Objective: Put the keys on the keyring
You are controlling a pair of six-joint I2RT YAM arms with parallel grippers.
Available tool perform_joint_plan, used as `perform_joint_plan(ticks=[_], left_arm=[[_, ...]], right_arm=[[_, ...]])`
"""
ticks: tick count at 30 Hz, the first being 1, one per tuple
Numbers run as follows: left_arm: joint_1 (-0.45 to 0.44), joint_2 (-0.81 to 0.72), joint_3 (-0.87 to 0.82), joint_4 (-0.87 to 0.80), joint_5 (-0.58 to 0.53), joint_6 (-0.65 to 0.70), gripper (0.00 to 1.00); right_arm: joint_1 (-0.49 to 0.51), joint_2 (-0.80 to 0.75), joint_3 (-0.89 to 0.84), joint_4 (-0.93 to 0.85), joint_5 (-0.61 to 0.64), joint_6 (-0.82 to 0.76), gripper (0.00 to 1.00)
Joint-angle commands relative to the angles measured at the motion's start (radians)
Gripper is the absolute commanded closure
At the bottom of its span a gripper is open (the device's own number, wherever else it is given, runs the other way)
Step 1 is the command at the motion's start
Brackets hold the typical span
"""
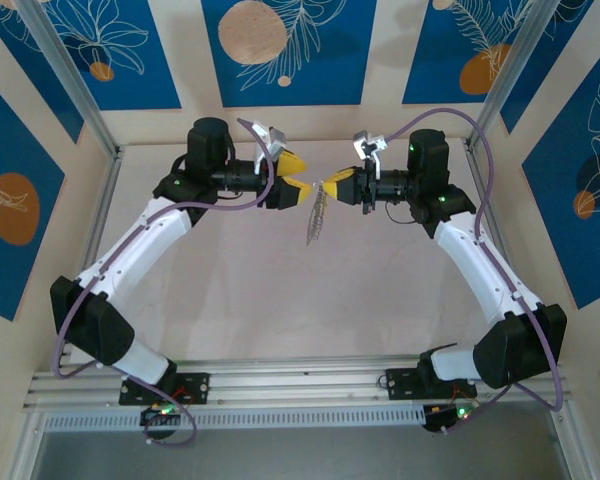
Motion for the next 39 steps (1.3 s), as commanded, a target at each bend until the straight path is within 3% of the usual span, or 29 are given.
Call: perform_joint_plan(ticks=[1, 22, 32, 37, 39], left_arm=[[0.011, 0.020, 0.055, -0.069, 0.067, 0.035, 0.35], [0.001, 0.071, 0.073, -0.069, 0.151, -0.006, 0.51], [-0.009, 0.073, 0.073, -0.050, 0.150, -0.013, 0.71], [-0.008, 0.071, 0.070, -0.026, 0.148, -0.027, 0.73], [-0.010, 0.071, 0.068, -0.019, 0.151, -0.031, 0.81]], right_arm=[[0.012, -0.016, 0.031, -0.021, -0.042, -0.023, 1.00], [0.035, -0.012, 0.047, -0.003, -0.037, -0.013, 1.00], [0.042, -0.005, 0.045, 0.002, -0.037, -0.011, 1.00], [0.042, -0.005, 0.045, 0.004, -0.035, -0.011, 1.00], [0.042, -0.006, 0.045, 0.006, -0.032, -0.009, 1.00]])
